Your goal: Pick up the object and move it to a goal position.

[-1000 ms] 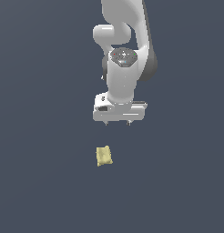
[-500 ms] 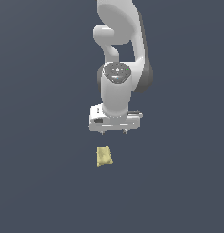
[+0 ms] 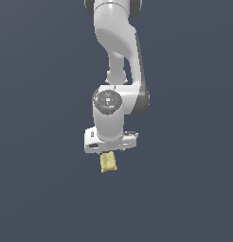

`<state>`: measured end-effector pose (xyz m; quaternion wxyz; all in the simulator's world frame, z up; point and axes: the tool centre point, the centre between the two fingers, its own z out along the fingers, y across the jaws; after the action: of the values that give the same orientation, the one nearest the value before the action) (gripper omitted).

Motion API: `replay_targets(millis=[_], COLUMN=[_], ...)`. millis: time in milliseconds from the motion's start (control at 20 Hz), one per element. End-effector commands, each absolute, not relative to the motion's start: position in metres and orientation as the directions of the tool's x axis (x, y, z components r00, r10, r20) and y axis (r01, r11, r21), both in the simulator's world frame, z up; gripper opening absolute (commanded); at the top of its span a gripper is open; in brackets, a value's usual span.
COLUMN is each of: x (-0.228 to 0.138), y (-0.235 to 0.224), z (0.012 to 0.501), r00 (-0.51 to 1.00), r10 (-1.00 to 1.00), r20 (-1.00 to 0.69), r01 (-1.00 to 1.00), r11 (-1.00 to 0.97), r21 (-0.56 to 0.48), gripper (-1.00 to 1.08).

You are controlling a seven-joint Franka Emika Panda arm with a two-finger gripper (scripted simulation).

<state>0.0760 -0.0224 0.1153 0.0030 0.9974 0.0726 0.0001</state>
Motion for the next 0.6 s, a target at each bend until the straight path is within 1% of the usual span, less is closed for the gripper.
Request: replay_targets(millis=[0,300,550], x=[0.083,0.092,0.093], y=[-0.029,-0.038,-0.040], z=[0.106,0.092,0.090], r00=[0.987,0.984,0.984], r10=[0.159,0.176,0.177], r20=[0.000,0.000,-0.001], r01=[0.159,0.176,0.177], r11=[-0.987,-0.984,-0.984], r21=[0.004,0.001,0.000], gripper=[1.00,1.00,1.00])
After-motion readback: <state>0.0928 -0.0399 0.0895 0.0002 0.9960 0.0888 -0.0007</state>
